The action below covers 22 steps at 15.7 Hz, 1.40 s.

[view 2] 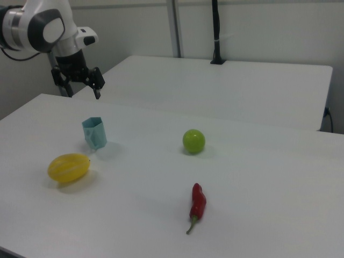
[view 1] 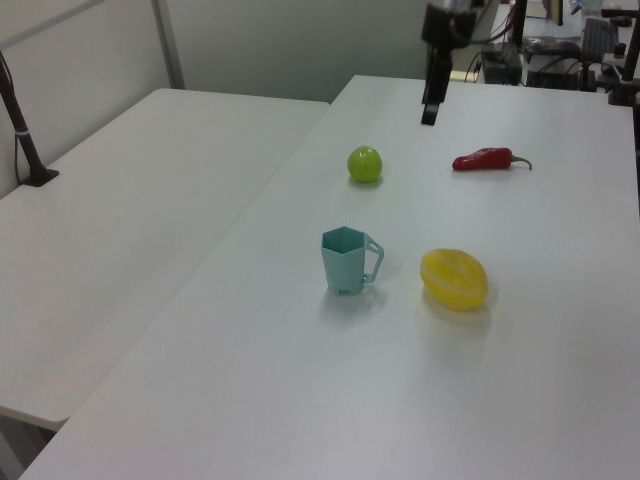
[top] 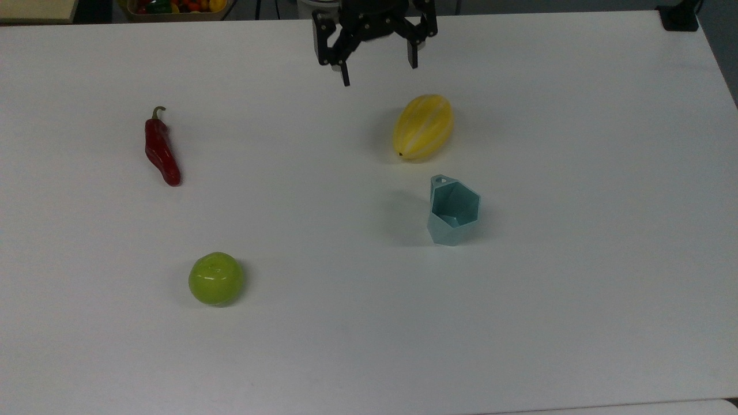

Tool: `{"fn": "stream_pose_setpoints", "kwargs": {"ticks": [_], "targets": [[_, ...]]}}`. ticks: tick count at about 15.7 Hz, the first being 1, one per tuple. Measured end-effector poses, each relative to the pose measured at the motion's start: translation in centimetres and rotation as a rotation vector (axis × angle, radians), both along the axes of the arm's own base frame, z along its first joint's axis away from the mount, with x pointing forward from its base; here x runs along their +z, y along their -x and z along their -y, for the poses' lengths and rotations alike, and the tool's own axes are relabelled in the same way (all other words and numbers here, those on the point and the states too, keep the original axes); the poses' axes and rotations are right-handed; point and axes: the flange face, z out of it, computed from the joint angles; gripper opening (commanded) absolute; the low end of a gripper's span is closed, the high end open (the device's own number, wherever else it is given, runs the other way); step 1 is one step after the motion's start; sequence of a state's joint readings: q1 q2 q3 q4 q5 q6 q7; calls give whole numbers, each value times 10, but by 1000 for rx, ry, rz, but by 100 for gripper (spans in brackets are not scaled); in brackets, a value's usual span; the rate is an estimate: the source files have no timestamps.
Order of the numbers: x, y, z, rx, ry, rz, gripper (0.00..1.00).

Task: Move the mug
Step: 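Move the gripper down over the teal hexagonal mug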

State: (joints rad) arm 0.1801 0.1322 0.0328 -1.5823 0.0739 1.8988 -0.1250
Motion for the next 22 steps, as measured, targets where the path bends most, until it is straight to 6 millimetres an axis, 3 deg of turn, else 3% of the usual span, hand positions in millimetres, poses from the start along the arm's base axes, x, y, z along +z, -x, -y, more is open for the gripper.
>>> {"fn": "stream_pose_setpoints", "kwargs": {"ticks": [10,17,22], "targets": [[-89,-34,-63,-25,12,12,100],[-148,-45,-90,2,35,-1,100],[-183,-47,-97,17,90,-31,100]]}}
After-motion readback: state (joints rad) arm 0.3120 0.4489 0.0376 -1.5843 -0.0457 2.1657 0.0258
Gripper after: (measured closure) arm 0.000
